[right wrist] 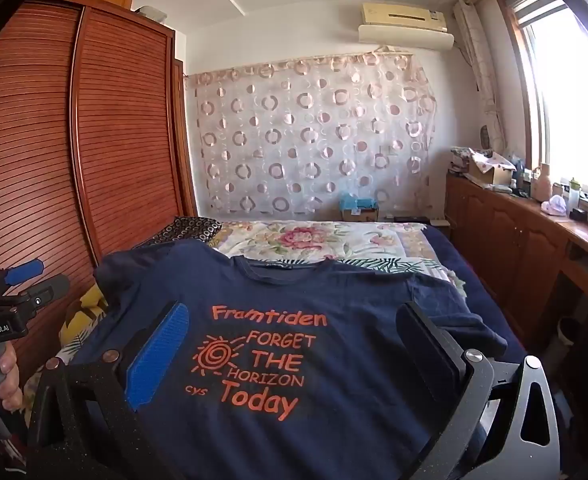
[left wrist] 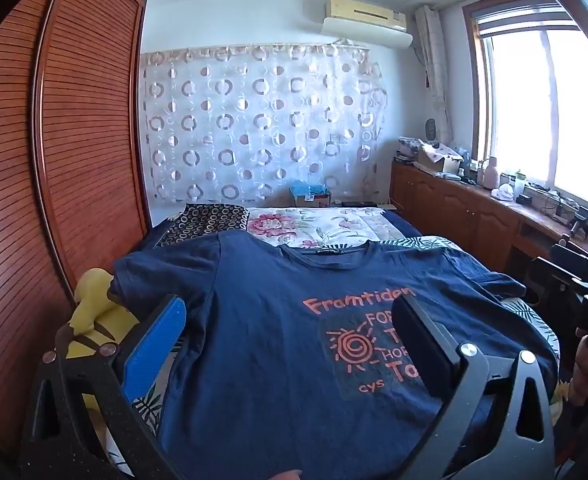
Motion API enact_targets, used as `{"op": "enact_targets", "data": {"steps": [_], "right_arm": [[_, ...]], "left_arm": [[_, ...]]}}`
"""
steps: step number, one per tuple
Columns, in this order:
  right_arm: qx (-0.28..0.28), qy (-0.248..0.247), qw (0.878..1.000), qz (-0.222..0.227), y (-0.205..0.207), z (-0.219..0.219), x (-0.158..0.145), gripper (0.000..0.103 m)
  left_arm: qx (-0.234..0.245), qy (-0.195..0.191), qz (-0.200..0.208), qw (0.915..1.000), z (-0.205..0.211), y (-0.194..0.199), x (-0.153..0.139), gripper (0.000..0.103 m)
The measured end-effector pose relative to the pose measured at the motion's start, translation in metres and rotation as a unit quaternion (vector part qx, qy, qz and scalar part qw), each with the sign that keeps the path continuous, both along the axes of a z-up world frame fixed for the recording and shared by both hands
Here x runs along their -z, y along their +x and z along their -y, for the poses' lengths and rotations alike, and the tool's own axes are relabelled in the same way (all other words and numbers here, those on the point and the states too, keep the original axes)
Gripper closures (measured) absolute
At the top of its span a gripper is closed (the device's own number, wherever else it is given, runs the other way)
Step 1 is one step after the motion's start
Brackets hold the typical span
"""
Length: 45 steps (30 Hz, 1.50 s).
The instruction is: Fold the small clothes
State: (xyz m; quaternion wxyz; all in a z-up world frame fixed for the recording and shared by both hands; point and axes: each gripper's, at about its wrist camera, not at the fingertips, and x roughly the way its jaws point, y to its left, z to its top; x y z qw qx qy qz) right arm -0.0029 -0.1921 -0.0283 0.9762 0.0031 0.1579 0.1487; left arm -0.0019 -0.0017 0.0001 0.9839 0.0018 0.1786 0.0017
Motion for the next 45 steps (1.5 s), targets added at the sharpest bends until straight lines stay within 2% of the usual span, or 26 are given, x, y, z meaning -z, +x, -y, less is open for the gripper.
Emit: {"op": "enact_targets", "data": {"steps": [5, 16, 45], "right_arm": [[-0.003, 0.001, 1.000, -0.001, 0.000, -0.003, 0.001, 0.000], [-0.003, 0.002, 1.000, -0.001, 0.008, -0.006, 0.000, 0.000], [-0.002, 0.003, 1.000, 0.010, -0.003, -0.002, 0.001, 0.000]], "left_arm": [[0.000, -0.004, -0.015, 0.9999, -0.001, 0.004, 0.003, 0.000], [-0.006, -0.001, -0.009, 0.9999, -0.001, -0.003, -0.006, 0.000], [-0.009, 0.010, -0.001, 0.9999, -0.002, -0.010, -0.017, 0.000]]}}
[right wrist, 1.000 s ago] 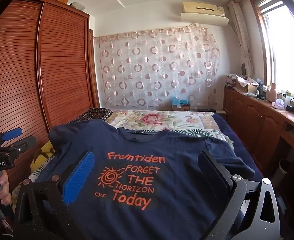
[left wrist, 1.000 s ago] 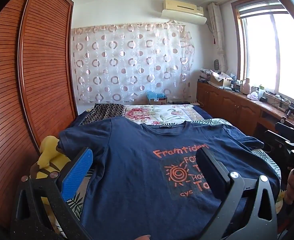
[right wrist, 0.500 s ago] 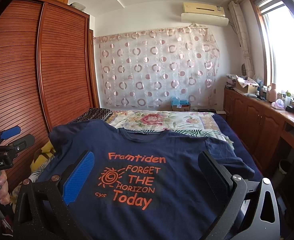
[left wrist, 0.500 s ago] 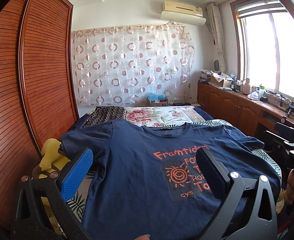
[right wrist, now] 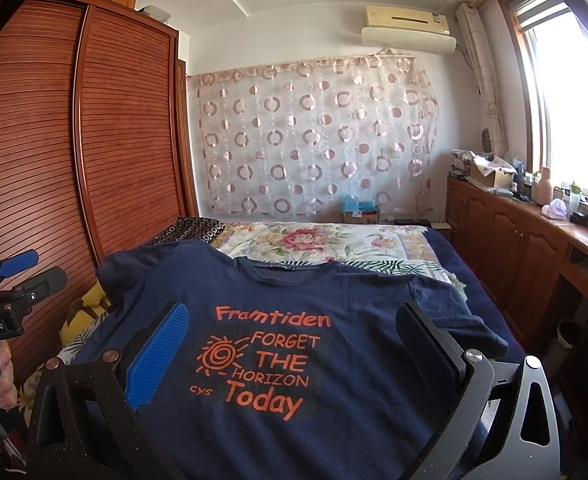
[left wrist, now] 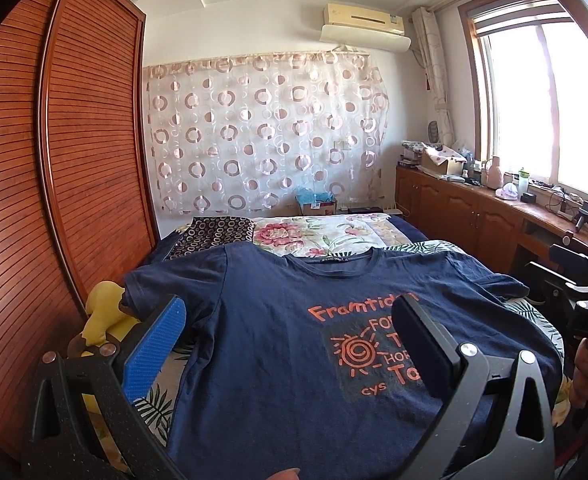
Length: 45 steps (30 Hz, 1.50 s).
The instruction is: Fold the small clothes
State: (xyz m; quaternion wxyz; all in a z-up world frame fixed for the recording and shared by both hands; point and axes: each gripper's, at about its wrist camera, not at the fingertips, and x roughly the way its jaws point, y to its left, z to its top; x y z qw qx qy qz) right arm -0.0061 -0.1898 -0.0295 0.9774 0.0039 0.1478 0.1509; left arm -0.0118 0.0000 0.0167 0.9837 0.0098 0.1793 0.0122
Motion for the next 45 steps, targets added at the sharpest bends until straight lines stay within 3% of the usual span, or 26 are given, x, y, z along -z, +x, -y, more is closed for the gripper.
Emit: {"op": "enact_targets", "data": {"steps": [45], "right_arm": [[0.000, 0.005, 1.000, 0.001, -0.0031, 0.0014, -0.0026, 0.000]], "left_arm": [[-0.004, 0.007, 0.005, 1.0000, -0.0054, 0.0000, -0.0006, 0.000]]}}
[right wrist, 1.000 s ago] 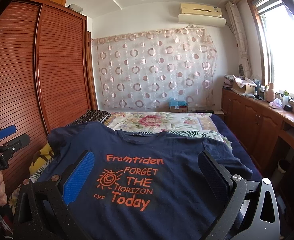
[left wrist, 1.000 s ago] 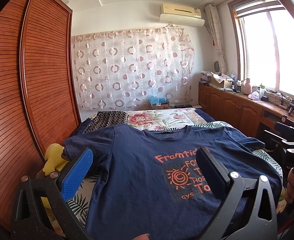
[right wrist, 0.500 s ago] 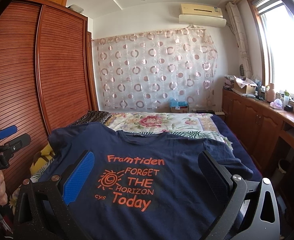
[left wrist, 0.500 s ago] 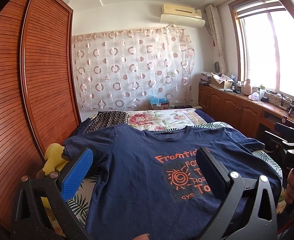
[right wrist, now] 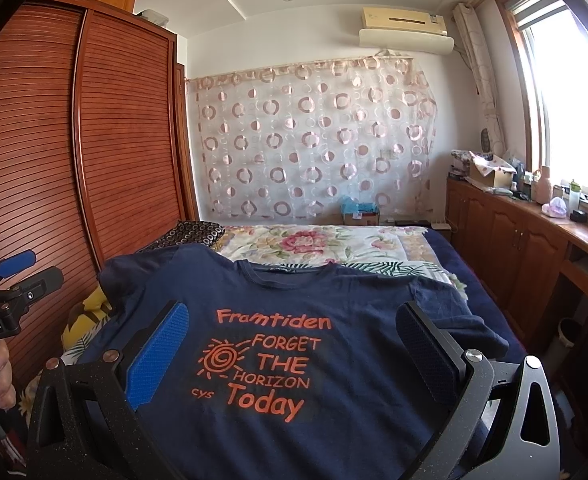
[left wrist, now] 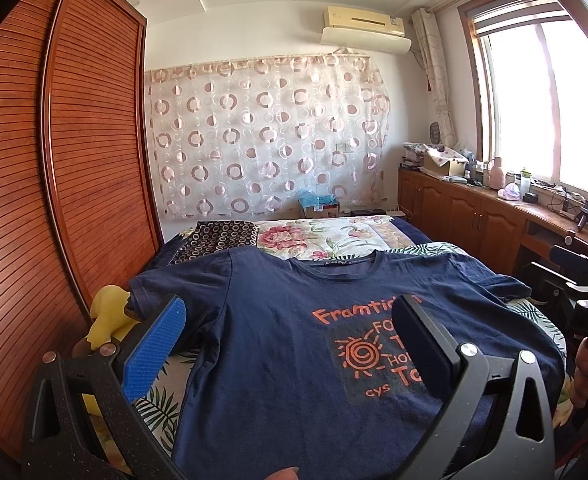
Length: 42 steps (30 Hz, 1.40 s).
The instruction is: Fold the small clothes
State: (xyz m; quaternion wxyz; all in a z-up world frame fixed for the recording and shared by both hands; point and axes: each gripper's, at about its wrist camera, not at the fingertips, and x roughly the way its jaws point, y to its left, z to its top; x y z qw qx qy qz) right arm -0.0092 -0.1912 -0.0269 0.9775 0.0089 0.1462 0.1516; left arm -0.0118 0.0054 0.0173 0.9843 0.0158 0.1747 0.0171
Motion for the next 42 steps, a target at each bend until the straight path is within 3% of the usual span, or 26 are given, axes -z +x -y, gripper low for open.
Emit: {"op": "enact_targets", "data": {"steps": [12, 27, 33, 37, 42], "right_arm": [[0.000, -0.014, 1.000, -0.010, 0.013, -0.007, 0.010, 0.000], [-0.016, -0.046, 0.999, -0.020, 0.051, -0.031, 0.017, 0.000], [-0.049, -0.067, 0.995, -0.055, 0.073, -0.041, 0.034, 0.001], [-0.071, -0.078, 0.991, -0.084, 0.083, -0.039, 0.041, 0.001], [-0.088, -0.097, 0.986, -0.107, 0.089, -0.039, 0.041, 0.003]], "left_arm": [[-0.007, -0.015, -0.028, 0.9995, -0.014, 0.015, 0.023, 0.000], [-0.029, 0.006, -0.053, 0.9982, -0.056, 0.055, 0.049, 0.000], [-0.014, -0.013, -0.079, 0.9967, -0.088, 0.076, 0.056, 0.000], [-0.018, -0.026, -0.103, 0.9942, -0.116, 0.089, 0.060, 0.009], [-0.039, -0.040, -0.126, 0.9904, -0.156, 0.110, 0.060, 0.029]]}}
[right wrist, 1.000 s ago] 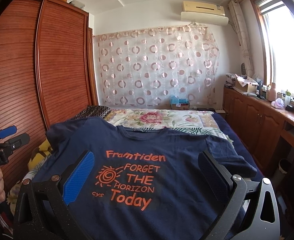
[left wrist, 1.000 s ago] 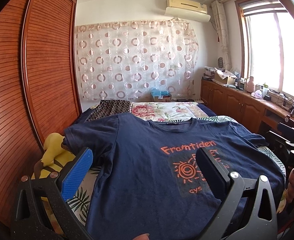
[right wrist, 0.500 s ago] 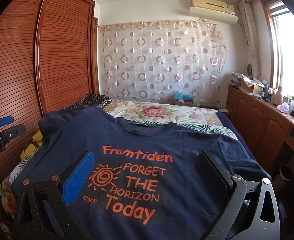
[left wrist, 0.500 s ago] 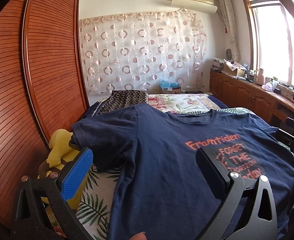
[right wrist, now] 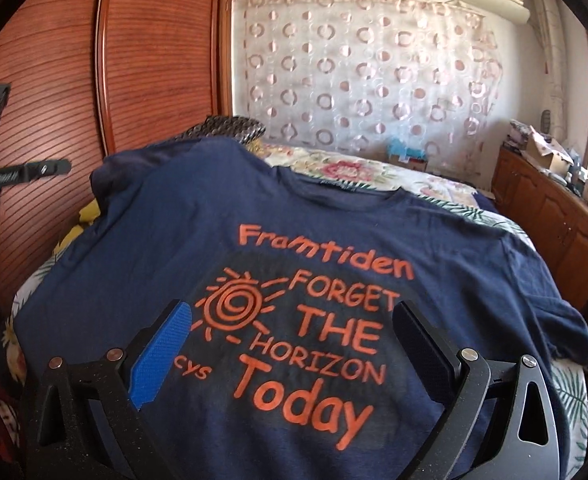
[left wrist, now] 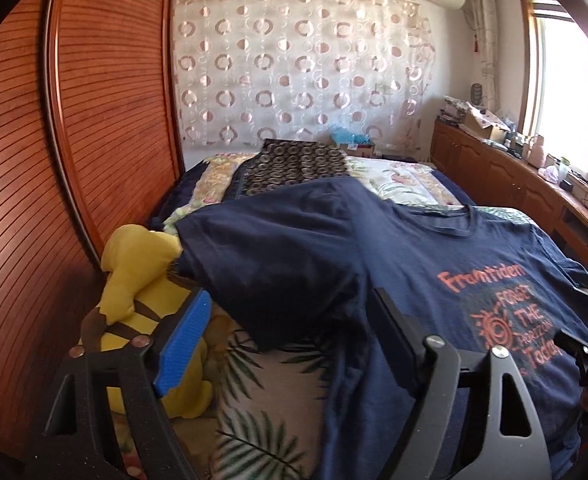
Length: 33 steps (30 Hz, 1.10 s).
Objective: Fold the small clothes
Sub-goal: 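Grasp the sleeve nearest the left gripper with the left gripper, then fold the held sleeve and side inward over the shirt, open left gripper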
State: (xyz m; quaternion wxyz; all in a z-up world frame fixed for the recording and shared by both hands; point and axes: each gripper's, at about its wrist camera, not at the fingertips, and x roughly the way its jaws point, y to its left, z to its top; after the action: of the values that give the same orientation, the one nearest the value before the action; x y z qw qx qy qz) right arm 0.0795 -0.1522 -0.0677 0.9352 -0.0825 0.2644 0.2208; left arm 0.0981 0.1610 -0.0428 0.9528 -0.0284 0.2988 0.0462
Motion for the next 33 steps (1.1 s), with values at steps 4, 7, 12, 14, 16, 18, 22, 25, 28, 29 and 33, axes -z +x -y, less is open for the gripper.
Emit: {"op": "enact_targets", "data": {"steps": [4, 7, 12, 14, 16, 18, 22, 25, 28, 29, 33], "right_arm": [[-0.013, -0.012, 1.000, -0.009, 0.009, 0.000, -0.011, 0.003], [-0.024, -0.021, 0.999, -0.012, 0.015, 0.000, -0.014, 0.003], [-0.035, -0.028, 0.999, -0.006, 0.023, 0.000, -0.009, 0.003], [-0.035, -0.028, 0.999, -0.006, 0.019, 0.004, -0.007, 0.003], [-0.033, -0.027, 0.999, -0.002, 0.018, 0.003, -0.006, 0.003], [-0.033, -0.027, 0.999, 0.003, 0.018, -0.002, -0.005, 0.003], [-0.033, -0.020, 0.999, 0.006, 0.021, -0.010, -0.004, 0.003], [-0.031, -0.013, 0.999, 0.006, 0.022, -0.010, -0.002, 0.003], [-0.031, -0.008, 0.999, 0.007, 0.021, -0.010, 0.000, 0.003], [-0.031, -0.007, 0.999, 0.006, 0.020, -0.009, 0.001, 0.003], [-0.032, -0.005, 0.999, 0.004, 0.020, -0.007, 0.002, 0.003]], "left_arm": [[-0.005, -0.016, -0.016, 0.9997, -0.027, 0.024, 0.002, 0.042], [-0.020, -0.021, -0.030, 0.9991, -0.043, 0.044, 0.007, 0.056], [-0.032, -0.019, -0.052, 0.9979, -0.064, 0.077, 0.017, 0.060], [-0.034, -0.033, -0.068, 0.9966, -0.070, 0.087, 0.024, 0.060], [-0.029, -0.043, -0.076, 0.9958, -0.075, 0.092, 0.028, 0.060], [-0.025, -0.039, -0.088, 0.9951, -0.074, 0.096, 0.033, 0.064], [-0.020, -0.034, -0.106, 0.9936, -0.073, 0.102, 0.038, 0.074], [-0.014, -0.036, -0.108, 0.9935, -0.076, 0.102, 0.037, 0.095], [-0.009, -0.020, -0.093, 0.9954, -0.072, 0.099, 0.028, 0.099], [-0.006, -0.016, -0.088, 0.9960, -0.069, 0.098, 0.024, 0.099], [0.009, 0.005, -0.063, 0.9980, -0.054, 0.090, 0.000, 0.100]]}}
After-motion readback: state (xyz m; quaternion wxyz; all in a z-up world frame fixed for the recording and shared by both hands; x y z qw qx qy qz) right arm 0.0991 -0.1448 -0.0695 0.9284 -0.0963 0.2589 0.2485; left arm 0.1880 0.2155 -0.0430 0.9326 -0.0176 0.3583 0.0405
